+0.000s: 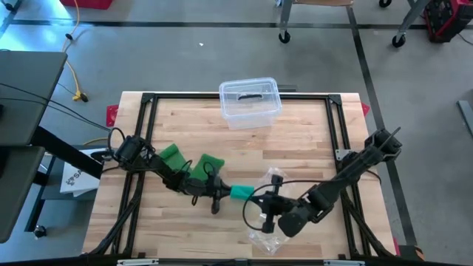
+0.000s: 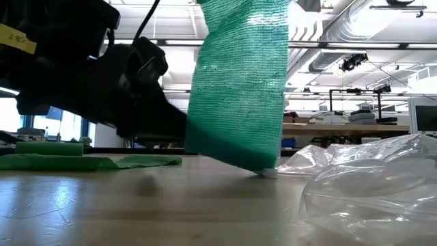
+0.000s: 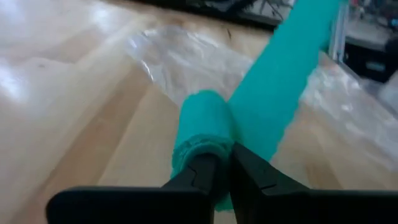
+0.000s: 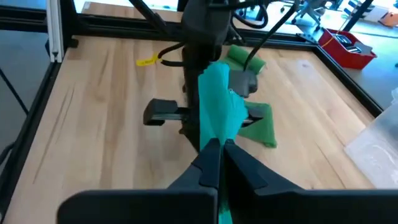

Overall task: Roll bandage
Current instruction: Roll the blue bandage

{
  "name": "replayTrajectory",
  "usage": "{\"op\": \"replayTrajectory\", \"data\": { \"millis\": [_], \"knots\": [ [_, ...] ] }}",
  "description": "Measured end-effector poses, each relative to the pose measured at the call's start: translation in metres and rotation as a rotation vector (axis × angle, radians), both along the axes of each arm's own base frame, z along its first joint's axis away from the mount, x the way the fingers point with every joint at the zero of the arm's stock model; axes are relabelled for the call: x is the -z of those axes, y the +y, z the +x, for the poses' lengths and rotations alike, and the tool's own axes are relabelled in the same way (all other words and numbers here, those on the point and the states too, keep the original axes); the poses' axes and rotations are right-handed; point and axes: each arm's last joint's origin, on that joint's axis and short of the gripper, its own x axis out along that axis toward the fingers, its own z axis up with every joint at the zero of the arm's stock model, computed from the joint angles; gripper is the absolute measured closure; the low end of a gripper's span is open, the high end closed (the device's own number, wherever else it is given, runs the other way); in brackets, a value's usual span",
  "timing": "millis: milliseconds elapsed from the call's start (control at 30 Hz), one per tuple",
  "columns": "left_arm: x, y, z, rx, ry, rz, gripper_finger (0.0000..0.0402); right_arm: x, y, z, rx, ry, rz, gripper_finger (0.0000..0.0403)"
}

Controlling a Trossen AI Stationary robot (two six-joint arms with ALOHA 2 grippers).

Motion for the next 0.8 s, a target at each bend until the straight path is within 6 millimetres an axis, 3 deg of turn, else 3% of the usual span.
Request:
{"op": "replayTrajectory", "data": {
  "millis": [400,800],
  "knots": [
    [0.005,-0.001,-0.002,0.019,0.049,0.026,0.0300,0.001,-0.005,-0.003,0.060,0.012,0.029,0.0403],
    [0.008,-0.004,-0.004,0.039,0.084,0.047,0.0286,0.007,-0.013,-0.008,0.162,0.046,0.080,0.0403]
  ]
}}
